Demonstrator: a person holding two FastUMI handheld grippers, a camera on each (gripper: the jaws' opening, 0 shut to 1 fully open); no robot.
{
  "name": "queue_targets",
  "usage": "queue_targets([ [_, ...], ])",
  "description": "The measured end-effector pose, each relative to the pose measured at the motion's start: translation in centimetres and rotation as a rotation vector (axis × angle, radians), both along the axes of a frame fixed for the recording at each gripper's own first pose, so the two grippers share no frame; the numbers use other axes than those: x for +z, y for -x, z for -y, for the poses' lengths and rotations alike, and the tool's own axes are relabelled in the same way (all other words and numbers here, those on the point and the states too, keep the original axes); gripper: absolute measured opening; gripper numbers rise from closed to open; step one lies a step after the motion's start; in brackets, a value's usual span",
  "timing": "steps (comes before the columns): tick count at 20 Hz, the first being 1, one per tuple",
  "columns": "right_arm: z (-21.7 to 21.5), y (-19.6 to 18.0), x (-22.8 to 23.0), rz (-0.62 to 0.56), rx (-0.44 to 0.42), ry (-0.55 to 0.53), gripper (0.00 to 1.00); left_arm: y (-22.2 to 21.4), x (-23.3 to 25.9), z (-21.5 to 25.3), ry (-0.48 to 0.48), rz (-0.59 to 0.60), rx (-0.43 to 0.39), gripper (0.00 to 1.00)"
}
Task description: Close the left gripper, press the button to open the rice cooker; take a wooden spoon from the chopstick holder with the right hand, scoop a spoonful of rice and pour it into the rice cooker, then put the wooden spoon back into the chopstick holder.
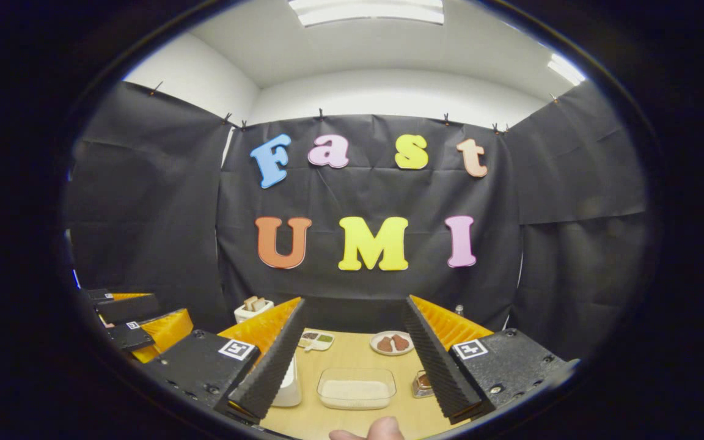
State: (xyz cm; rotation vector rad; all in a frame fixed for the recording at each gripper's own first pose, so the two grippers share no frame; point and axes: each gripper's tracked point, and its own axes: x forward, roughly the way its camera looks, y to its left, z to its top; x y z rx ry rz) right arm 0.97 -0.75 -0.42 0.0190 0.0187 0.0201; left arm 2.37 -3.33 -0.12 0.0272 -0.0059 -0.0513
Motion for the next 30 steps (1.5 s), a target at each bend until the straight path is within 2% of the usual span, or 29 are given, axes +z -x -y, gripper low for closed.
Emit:
queue_targets([
  [7,2.1,-1.1,-0.5,-0.009,-0.014,-0.006,1.0,-1.4,-0.6,1.5,0.007,-0.025,-0.007,0.94],
  [13,4.6,-2.6,-2.2,-0.037,-0.037,-0.024,1.0,-2.3,-2.8,2.2,0.015,-0.081,0.019,0.94],
  [18,6.8,-4.5,-4.4,-0.073,-0.047,-0.023,1.0,-3.4,-9.4,2.7,0.042,-0.253,0.044,0.94],
  [22,8.6,-6.9,-6.6,-0.108,-0.039,-0.013,1.0,-5.4,-13.3,1.3,0.066,-0.37,0.12,0.94],
  [24,9.5,-8.2,-7.4,-0.123,-0.033,-0.021,1.0,-6.5,-14.9,0.2,0.07,-0.428,0.155,0.91],
  [25,10.1,-8.9,-7.8,-0.128,-0.033,-0.023,1.0,-7.2,-15.6,-0.2,0.068,-0.455,0.16,0.8],
  [26,10.6,-9.6,-8.3,-0.136,-0.033,-0.023,1.0,-7.7,-16.3,-0.7,0.063,-0.478,0.168,0.85],
  [27,11.2,-10.3,-8.8,-0.142,-0.033,-0.023,1.0,-8.5,-16.8,-1.4,0.059,-0.506,0.18,0.72],
  [28,12.0,-10.9,-9.2,-0.146,-0.038,-0.025,1.0,-9.2,-17.5,-2.1,0.058,-0.54,0.19,0.51],
  [30,13.3,-12.1,-10.2,-0.163,-0.049,-0.035,1.0,-10.4,-18.9,-2.9,0.102,-0.601,0.207,0.33],
])
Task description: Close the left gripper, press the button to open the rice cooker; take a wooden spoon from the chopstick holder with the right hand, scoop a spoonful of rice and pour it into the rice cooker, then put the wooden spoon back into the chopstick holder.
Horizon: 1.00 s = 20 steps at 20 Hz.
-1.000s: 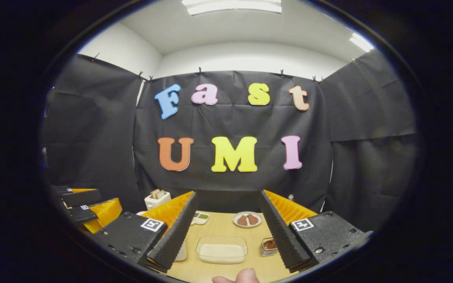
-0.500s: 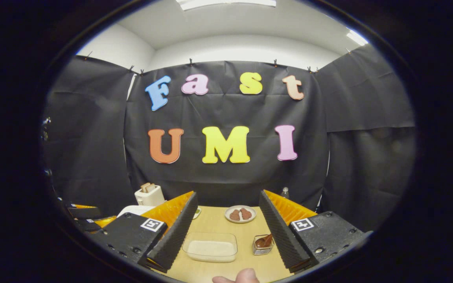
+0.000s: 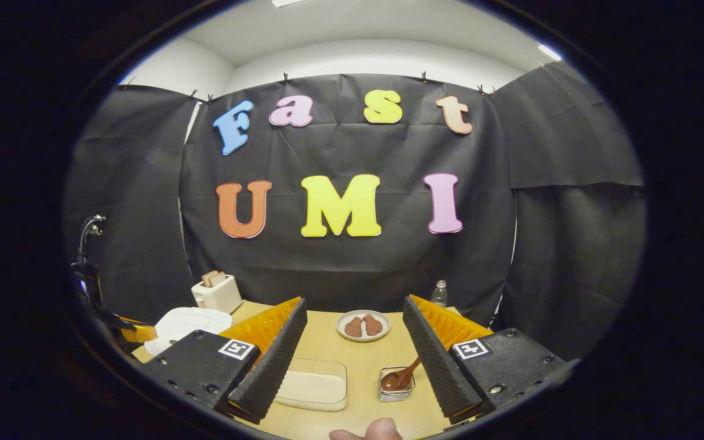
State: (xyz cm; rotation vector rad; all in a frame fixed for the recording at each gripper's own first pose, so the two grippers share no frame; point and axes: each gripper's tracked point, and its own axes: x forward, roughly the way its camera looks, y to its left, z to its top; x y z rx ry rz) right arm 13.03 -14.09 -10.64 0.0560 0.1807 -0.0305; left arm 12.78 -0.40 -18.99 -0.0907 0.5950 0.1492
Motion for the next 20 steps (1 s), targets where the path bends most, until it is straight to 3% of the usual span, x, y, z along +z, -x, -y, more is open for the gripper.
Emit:
queue_targets([
  [1,0.6,-0.5,-0.6,-0.011,-0.005,-0.004,1.0,-0.7,-0.7,-0.2,0.027,-0.024,0.006,0.04],
  [11,3.1,-4.7,-4.3,-0.069,-0.016,-0.03,1.0,-3.7,-4.1,-2.4,0.124,-0.141,0.059,0.0],
  [20,4.4,-5.2,-7.3,-0.124,-0.045,-0.074,1.0,-3.3,-6.7,-2.2,0.154,-0.191,0.053,0.0],
])
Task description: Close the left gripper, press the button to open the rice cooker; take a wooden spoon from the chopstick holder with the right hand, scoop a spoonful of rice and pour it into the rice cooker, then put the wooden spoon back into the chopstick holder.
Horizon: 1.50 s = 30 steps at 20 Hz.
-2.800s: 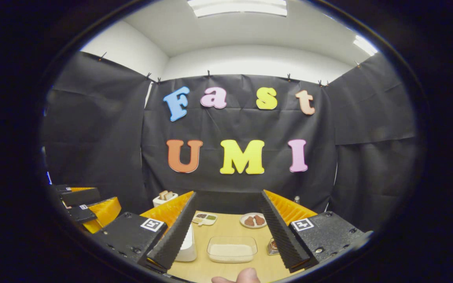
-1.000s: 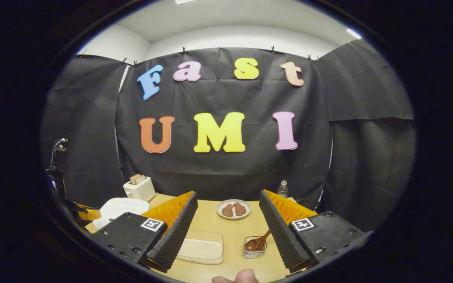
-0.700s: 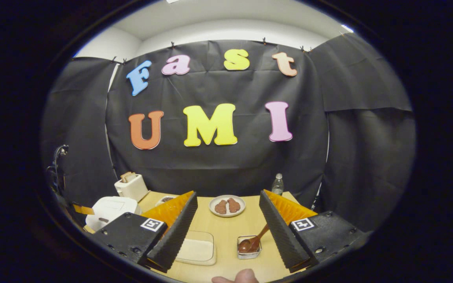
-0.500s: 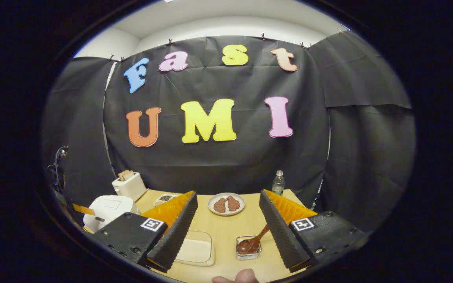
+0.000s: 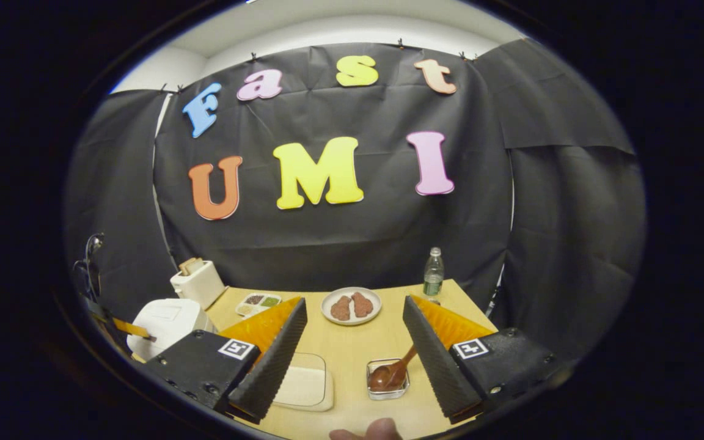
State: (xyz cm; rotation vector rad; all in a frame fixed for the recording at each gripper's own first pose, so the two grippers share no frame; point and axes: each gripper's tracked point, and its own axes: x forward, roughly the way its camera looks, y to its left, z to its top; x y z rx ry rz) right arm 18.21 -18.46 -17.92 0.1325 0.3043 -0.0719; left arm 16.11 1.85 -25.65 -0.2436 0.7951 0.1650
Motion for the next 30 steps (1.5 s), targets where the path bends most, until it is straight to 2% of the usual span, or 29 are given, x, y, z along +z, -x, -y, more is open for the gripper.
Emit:
queue_targets([
  [3,0.5,0.4,-0.2,-0.005,-0.017,-0.004,1.0,0.6,-0.7,0.0,-0.015,-0.048,-0.008,0.0],
  [6,1.4,0.8,0.3,0.0,-0.032,0.007,1.0,0.2,0.1,-0.2,-0.064,-0.028,-0.019,0.0],
  [9,2.7,1.4,1.2,0.013,-0.05,0.023,1.0,-0.7,3.2,-0.4,-0.101,0.085,-0.01,0.0],
  [14,4.1,2.4,2.2,0.024,-0.073,0.041,1.0,-3.6,11.3,-0.9,-0.171,0.355,0.008,0.01],
  [16,4.1,2.8,2.5,0.025,-0.077,0.035,1.0,-4.8,13.9,-1.5,-0.22,0.438,0.007,0.08],
  [17,4.1,3.0,2.6,0.027,-0.078,0.035,1.0,-5.6,15.2,-1.3,-0.224,0.478,-0.015,0.08],
  [18,4.1,3.1,2.9,0.032,-0.078,0.035,1.0,-5.7,16.5,-0.8,-0.224,0.502,-0.027,0.12],
  [19,4.1,3.3,3.0,0.034,-0.073,0.038,1.0,-5.7,17.5,-0.7,-0.227,0.519,-0.031,0.25],
  [21,4.0,3.5,2.7,0.025,-0.062,0.045,1.0,-5.7,18.8,-0.7,-0.242,0.551,-0.038,0.39],
  [22,4.0,3.7,2.5,0.017,-0.06,0.044,1.0,-5.6,19.5,-0.6,-0.247,0.568,-0.043,0.39],
  [23,4.2,4.0,2.3,0.01,-0.061,0.039,1.0,-5.3,20.1,0.0,-0.243,0.586,-0.05,0.48],
  [24,4.3,4.1,2.0,0.004,-0.064,0.035,1.0,-5.0,20.4,0.1,-0.246,0.594,-0.047,0.7],
  [25,4.4,4.3,1.7,0.0,-0.065,0.033,1.0,-4.5,20.7,0.3,-0.249,0.605,-0.048,0.81],
  [28,4.7,4.6,1.0,-0.012,-0.061,0.026,1.0,-3.3,21.9,0.3,-0.278,0.639,-0.025,0.86],
  [29,4.8,4.6,0.7,-0.017,-0.057,0.017,1.0,-2.8,22.0,0.3,-0.283,0.642,-0.021,0.94],
  [30,4.9,4.6,0.2,-0.022,-0.055,0.006,1.0,-2.4,22.2,0.5,-0.289,0.645,-0.019,0.96],
])
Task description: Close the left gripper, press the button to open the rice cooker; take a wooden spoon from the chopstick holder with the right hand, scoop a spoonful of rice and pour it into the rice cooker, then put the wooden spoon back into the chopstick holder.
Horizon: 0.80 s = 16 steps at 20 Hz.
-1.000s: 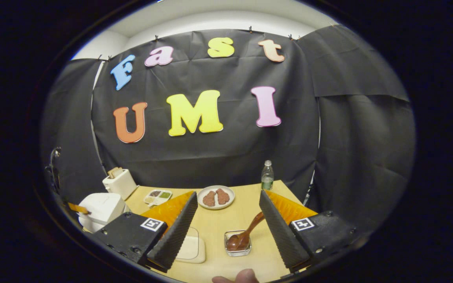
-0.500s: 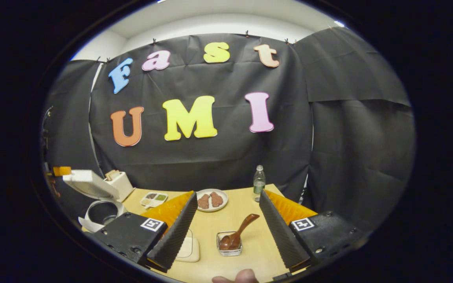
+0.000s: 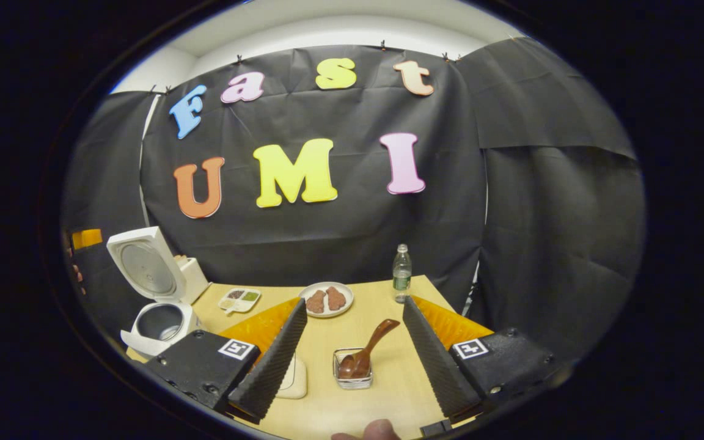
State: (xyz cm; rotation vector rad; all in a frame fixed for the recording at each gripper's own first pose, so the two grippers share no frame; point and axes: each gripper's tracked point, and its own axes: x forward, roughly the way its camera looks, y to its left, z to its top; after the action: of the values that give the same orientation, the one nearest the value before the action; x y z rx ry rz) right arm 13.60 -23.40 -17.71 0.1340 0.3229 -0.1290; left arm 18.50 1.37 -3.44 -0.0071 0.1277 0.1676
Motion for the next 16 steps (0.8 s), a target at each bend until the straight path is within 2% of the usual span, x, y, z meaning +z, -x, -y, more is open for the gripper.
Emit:
queue_targets([
  [6,1.8,-1.4,-4.5,-0.069,0.011,-0.053,1.0,1.4,-0.2,2.0,-0.017,0.004,0.004,0.95],
  [9,2.4,-3.1,-7.5,-0.111,0.039,-0.08,0.98,1.3,-0.2,3.3,-0.005,0.016,0.007,0.95],
  [11,3.1,-4.3,-10.0,-0.149,0.05,-0.093,1.0,1.0,0.1,4.8,0.0,0.03,-0.005,0.95],
  [16,4.0,-7.6,-16.3,-0.24,0.082,-0.167,0.99,0.5,-0.8,6.5,-0.03,0.008,0.016,0.95],
])
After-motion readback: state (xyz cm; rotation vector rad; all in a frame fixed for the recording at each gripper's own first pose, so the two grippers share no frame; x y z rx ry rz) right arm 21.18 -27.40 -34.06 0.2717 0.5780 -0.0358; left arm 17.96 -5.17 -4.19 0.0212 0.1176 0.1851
